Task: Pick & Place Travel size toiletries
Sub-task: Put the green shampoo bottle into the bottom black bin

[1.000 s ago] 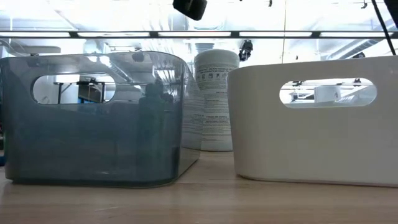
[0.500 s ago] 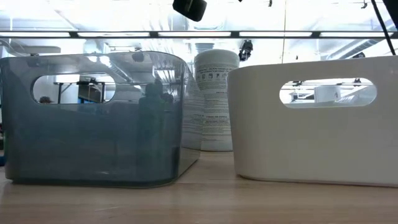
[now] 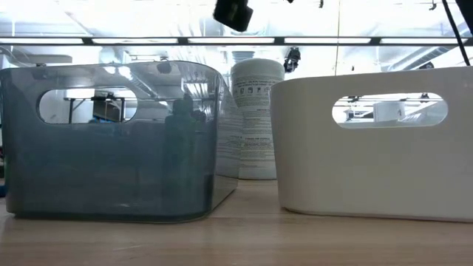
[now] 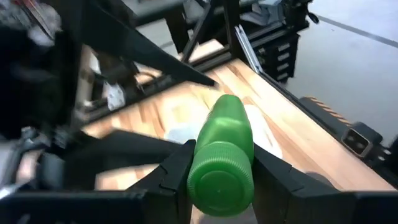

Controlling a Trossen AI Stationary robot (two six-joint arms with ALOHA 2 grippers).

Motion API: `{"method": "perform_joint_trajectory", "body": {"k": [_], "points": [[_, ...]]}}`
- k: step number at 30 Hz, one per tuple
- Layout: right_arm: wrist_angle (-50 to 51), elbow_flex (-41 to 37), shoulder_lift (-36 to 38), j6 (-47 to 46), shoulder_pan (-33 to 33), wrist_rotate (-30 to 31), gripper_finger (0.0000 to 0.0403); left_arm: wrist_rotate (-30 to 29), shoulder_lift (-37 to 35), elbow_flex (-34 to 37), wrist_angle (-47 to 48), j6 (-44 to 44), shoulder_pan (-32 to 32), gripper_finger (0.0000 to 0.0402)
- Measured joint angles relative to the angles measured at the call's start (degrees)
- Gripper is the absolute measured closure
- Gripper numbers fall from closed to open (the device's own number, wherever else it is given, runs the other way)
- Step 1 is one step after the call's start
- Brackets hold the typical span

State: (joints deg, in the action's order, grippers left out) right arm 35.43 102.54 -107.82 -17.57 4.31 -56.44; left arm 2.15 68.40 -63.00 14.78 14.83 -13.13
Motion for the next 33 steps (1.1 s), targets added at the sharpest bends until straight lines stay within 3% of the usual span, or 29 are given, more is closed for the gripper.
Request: {"method": "perform_joint_trajectory", "body": {"k": [5,11,25,33], "points": [[10.37,-0.73,3.99,6.75,0.03,11.19,0.016,-0.27,-0.15,0.02,3.37,-5.51,0.03,0.0278],[13.0,-4.65,11.24,8.83,0.03,21.23,0.0138,-0.56,-0.07,0.41,6.2,-10.15,0.03,0.0278],[5.38,-31.86,40.13,-3.89,-0.3,43.27,0.0115,-1.72,5.95,0.47,12.12,-20.65,-2.25,0.0278],[4.68,-42.5,53.57,-6.57,-0.28,51.97,0.0136,-1.72,11.44,-0.27,16.88,-30.22,-3.27,0.0278]]}}
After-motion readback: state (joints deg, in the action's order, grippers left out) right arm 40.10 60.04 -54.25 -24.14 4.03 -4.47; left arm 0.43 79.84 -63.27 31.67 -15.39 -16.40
